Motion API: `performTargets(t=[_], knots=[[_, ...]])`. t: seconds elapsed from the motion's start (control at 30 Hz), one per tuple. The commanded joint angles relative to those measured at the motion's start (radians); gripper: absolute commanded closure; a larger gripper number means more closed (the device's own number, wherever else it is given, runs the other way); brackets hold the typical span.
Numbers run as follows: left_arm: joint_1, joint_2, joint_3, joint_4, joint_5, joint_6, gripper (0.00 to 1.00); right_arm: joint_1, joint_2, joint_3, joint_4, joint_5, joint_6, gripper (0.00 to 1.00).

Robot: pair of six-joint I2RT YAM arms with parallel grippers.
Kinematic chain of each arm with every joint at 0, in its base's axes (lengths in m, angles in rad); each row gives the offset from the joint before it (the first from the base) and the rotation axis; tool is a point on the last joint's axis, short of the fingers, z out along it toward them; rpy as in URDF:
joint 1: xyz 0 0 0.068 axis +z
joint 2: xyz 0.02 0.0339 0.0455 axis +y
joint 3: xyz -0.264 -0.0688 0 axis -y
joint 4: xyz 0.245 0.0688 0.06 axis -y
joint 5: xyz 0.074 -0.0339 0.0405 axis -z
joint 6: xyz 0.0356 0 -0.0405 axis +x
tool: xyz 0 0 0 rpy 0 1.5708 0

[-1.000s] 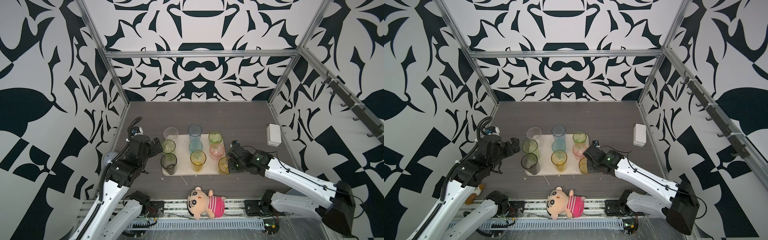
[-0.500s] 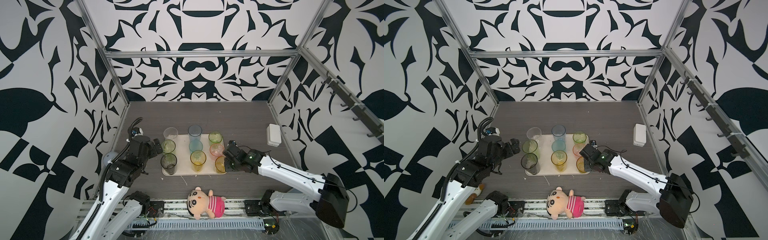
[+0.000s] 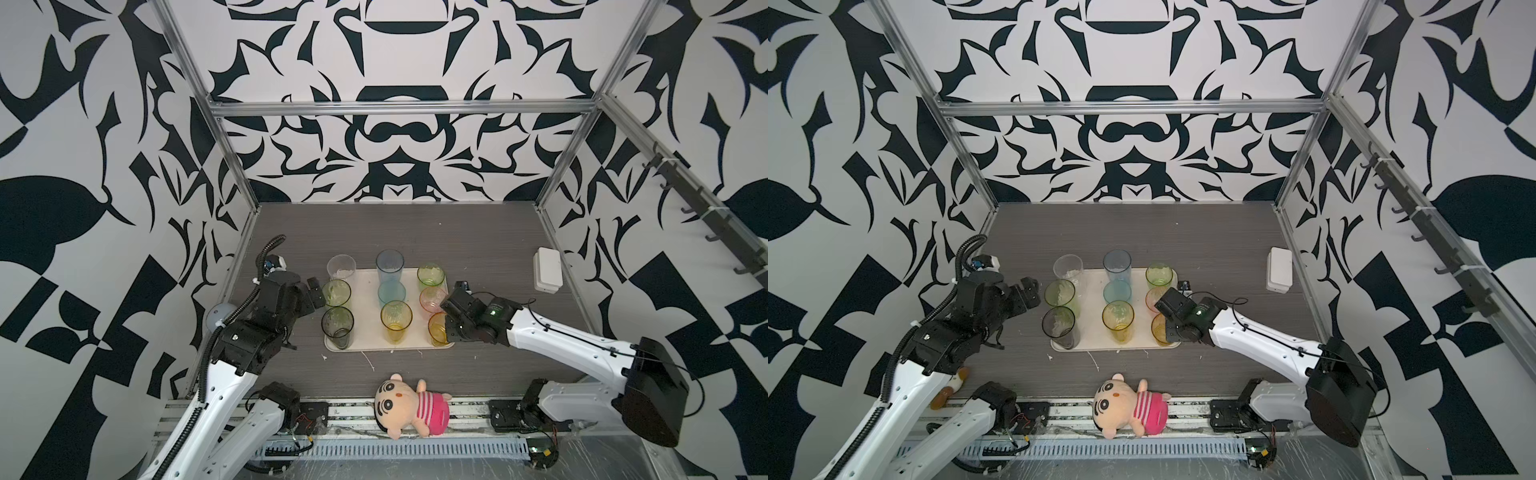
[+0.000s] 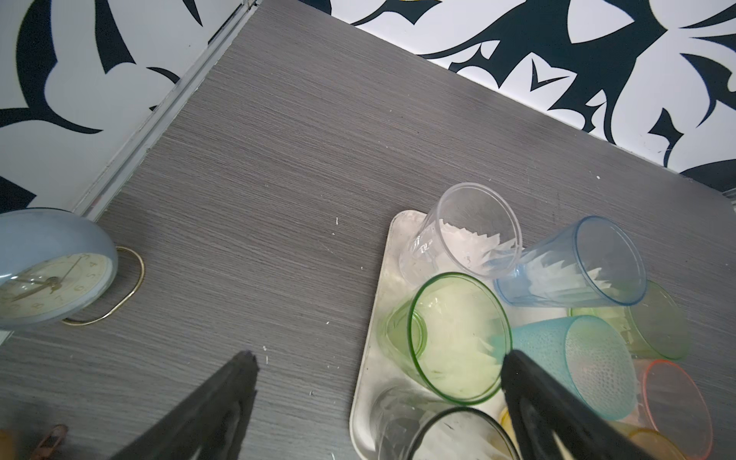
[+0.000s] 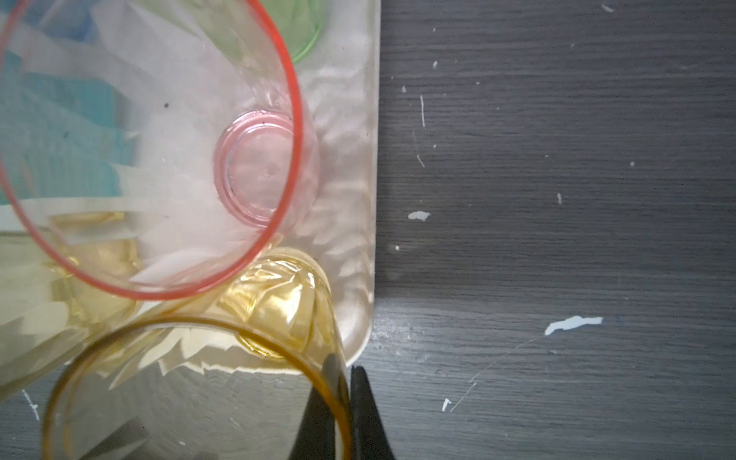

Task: Place the glasses into the tray
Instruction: Place the glass on the tray.

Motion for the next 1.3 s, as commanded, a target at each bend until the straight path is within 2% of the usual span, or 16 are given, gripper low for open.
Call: performTargets(t=[0.0, 0.43, 0.73, 1.27], knots=[[-0.004, -0.008, -0.011, -0.023, -0.011, -0.011, 0.00, 0.005, 0.024, 0.024, -0.007, 0.001, 0.016, 1.00], [-0.003, -0.004, -0.006, -0.020, -0.013, -0.007, 0.01, 0.003, 0.138, 0.103, -0.085, 0.001, 0.005, 1.00], [-0.003, -0.008, -0.004, -0.027, -0.017, -0.003, 0.01, -0.002, 0.151, 0.126, -0.104, 0.000, -0.002, 0.99], [-0.004, -0.001, 0.005, -0.027, -0.024, 0.003, 0.01, -0.006, 0.122, 0.197, -0.153, 0.001, -0.029, 0.71]])
